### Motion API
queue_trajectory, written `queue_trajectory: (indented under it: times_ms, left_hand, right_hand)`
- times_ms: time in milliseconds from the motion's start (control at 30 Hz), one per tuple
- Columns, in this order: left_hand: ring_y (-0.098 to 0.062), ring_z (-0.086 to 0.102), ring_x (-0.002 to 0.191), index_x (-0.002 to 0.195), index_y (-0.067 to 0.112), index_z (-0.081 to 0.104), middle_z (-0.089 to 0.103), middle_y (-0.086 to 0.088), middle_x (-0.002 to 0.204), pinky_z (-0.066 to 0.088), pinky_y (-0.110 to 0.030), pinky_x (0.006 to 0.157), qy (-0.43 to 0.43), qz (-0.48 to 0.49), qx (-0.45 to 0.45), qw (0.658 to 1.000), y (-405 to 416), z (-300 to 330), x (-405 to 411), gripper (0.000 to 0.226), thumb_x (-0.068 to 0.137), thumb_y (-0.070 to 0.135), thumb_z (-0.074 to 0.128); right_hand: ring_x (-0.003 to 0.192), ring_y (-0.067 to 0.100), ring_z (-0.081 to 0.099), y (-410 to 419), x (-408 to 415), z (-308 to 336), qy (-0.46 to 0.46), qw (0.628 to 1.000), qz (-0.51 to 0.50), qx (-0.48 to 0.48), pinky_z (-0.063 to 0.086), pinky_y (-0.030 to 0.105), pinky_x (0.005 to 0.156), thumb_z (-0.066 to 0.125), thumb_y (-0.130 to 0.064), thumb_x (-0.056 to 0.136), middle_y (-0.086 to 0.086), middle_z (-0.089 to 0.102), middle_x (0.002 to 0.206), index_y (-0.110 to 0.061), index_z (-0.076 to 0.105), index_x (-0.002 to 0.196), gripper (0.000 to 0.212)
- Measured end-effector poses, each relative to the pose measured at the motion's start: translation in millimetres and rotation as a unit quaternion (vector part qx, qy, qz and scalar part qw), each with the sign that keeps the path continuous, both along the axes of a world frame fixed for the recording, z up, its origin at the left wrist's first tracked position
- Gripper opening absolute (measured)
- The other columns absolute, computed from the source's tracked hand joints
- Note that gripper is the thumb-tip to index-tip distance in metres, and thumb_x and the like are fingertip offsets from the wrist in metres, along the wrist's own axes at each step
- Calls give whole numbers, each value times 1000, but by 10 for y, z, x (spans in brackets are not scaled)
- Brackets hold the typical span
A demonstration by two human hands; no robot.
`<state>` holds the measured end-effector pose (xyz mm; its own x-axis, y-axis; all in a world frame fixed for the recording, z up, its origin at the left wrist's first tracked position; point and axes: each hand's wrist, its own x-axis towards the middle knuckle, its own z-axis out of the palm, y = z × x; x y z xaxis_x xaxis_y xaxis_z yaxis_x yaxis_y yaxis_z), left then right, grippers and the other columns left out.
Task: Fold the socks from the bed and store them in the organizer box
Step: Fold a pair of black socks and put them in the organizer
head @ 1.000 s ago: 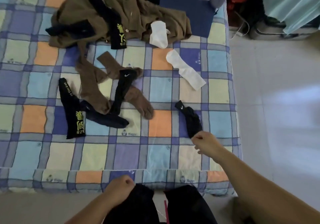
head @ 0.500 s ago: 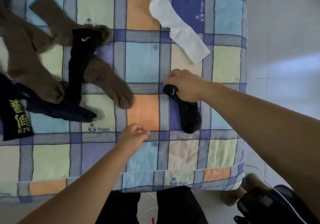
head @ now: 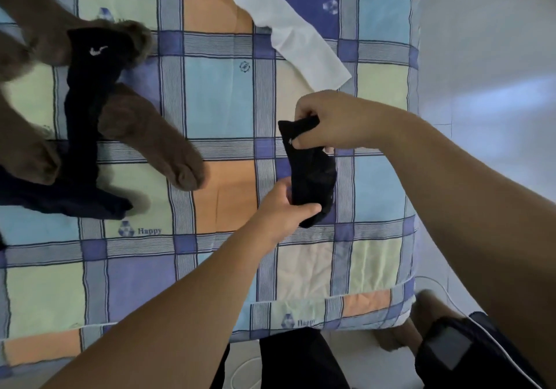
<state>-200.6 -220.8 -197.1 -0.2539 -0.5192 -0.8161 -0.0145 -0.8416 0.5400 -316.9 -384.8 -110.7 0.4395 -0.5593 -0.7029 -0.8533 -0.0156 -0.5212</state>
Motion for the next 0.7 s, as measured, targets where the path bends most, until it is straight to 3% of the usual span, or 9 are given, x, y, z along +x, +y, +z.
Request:
queue_trajectory:
  times_ms: [100, 167, 233, 300, 367, 433, 533, 633, 700]
  left_hand:
    - [-9, 69, 91, 95, 26, 68, 75, 9, 93, 51, -24, 80, 30, 20, 0, 999, 10, 149, 205, 24, 72, 20, 74]
    - [-16, 67, 92, 96, 17, 68, 74, 0, 95, 51, -31, 84, 31, 55, 0, 998, -3, 277, 449, 26, 70, 20, 72]
    - [-22, 68, 95, 97, 13, 65, 73, -6, 102, 55, -36, 85, 56, 133, 15, 989, -60, 372, 728, 24, 74, 12, 71]
    - [-24, 72, 88, 96, 13, 63, 73, -9, 101, 58, -35, 71, 79, 216, 33, 973, -138, 432, 962, 17, 83, 2, 66]
    - [-18, 72, 73, 90, 16, 63, 75, -4, 89, 56, -28, 59, 42, 244, 31, 968, -192, 405, 1098, 15, 89, 2, 61]
    - [-12, 68, 65, 84, 20, 63, 72, -1, 82, 51, -23, 51, -48, 222, 21, 974, -199, 288, 1136, 15, 89, 6, 63]
    - [-12, 63, 65, 85, 23, 62, 68, -2, 87, 47, -20, 46, -161, 155, -4, 975, -88, 31, 1137, 11, 87, 14, 68]
    - [-9, 64, 55, 86, 29, 63, 70, -3, 85, 51, -25, 47, -184, 106, -20, 977, 61, -166, 1076, 17, 86, 14, 70]
    - [-13, 66, 58, 84, 35, 65, 72, -1, 84, 57, -32, 54, -196, 78, -25, 977, 139, -228, 1025, 20, 85, 16, 71]
  right_hand:
    - [52, -2, 58, -16, -146, 286, -46, 991, -121, 19, 50, 18, 50, 75, -22, 83, 0, 60, 79, -13, 59, 88, 19]
    - [67, 9, 65, -34, -269, 417, -94, 970, -221, 33, 59, 29, 63, 75, -16, 84, 7, 61, 85, -8, 60, 90, 18]
    - [80, 20, 64, -20, -370, 472, -132, 942, -306, 39, 58, 39, 76, 73, -9, 86, 13, 61, 88, -3, 61, 96, 17]
    - [80, 22, 61, 43, -421, 435, -153, 914, -373, 45, 55, 39, 74, 70, -6, 87, 13, 60, 86, -6, 60, 92, 12]
    - [78, 22, 63, 158, -426, 301, -169, 882, -433, 73, 57, 40, 71, 69, -3, 88, 12, 62, 85, -11, 58, 88, 13]
    - [73, 19, 66, 289, -429, 98, -159, 868, -462, 89, 58, 37, 66, 66, 1, 89, 10, 64, 82, -13, 57, 87, 16]
    - [68, 18, 63, 451, -514, -239, -101, 875, -469, 70, 53, 29, 60, 65, 5, 88, 10, 63, 80, -13, 60, 88, 18]
    - [71, 18, 61, 586, -623, -541, -36, 884, -466, 32, 50, 27, 62, 68, 2, 85, 11, 65, 85, -15, 62, 88, 18]
    - [67, 12, 60, 681, -672, -702, 16, 899, -437, -15, 46, 23, 60, 72, -4, 83, 3, 66, 80, -21, 62, 83, 20]
